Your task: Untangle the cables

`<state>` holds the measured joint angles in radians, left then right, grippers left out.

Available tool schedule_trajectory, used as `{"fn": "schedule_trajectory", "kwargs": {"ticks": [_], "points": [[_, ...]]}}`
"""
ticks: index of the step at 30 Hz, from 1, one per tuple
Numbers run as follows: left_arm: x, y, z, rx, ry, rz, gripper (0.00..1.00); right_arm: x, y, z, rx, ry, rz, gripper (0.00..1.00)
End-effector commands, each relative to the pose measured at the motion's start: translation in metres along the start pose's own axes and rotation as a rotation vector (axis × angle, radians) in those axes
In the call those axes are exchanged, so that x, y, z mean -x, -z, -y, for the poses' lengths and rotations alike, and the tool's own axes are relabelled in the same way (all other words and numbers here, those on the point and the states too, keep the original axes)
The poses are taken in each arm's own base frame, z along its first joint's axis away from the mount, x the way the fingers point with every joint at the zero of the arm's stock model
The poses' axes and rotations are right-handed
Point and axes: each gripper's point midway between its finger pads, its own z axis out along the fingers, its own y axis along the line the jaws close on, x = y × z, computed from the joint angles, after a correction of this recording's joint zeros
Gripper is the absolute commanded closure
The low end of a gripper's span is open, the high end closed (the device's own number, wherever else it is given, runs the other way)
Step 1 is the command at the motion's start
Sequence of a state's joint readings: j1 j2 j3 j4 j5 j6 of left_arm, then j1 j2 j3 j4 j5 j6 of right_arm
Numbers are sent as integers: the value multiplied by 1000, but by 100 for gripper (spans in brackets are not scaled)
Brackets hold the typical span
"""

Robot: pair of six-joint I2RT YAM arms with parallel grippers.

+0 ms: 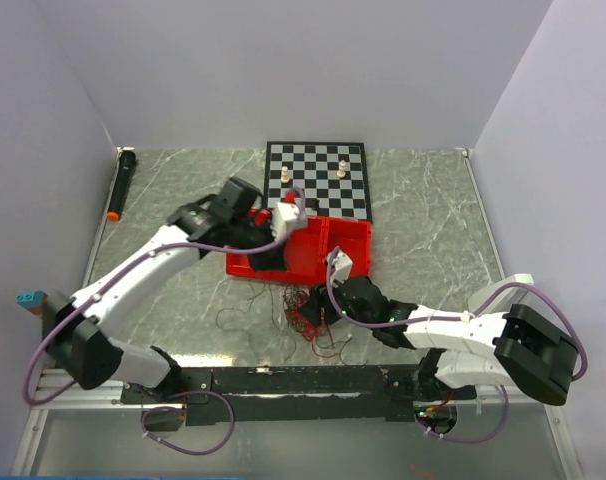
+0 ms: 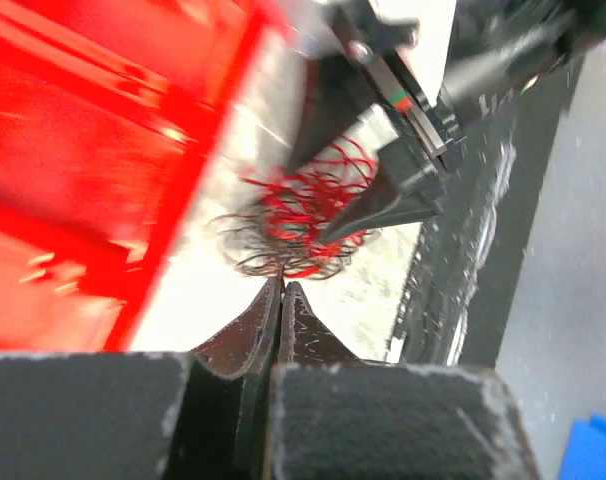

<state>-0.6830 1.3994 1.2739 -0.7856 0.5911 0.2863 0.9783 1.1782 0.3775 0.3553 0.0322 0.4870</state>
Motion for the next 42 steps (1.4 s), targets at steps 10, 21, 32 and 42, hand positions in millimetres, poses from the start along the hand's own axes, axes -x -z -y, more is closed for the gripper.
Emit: {"fn": "schedule_trajectory", "kwargs": {"ticks": [10, 21, 32, 42], "points": [[103, 125, 38, 147, -267, 349, 99, -60, 18, 30, -106, -40, -219, 36], [205, 278, 11, 801, -574, 714, 99, -86, 31, 35, -163, -101, -316, 43], [293, 432, 24, 1419, -802, 1119, 86, -86, 38, 34, -164, -105, -297, 48], [335, 466, 66, 1478, -1048, 1309, 92, -86, 41, 29, -148, -92, -290, 51]]}}
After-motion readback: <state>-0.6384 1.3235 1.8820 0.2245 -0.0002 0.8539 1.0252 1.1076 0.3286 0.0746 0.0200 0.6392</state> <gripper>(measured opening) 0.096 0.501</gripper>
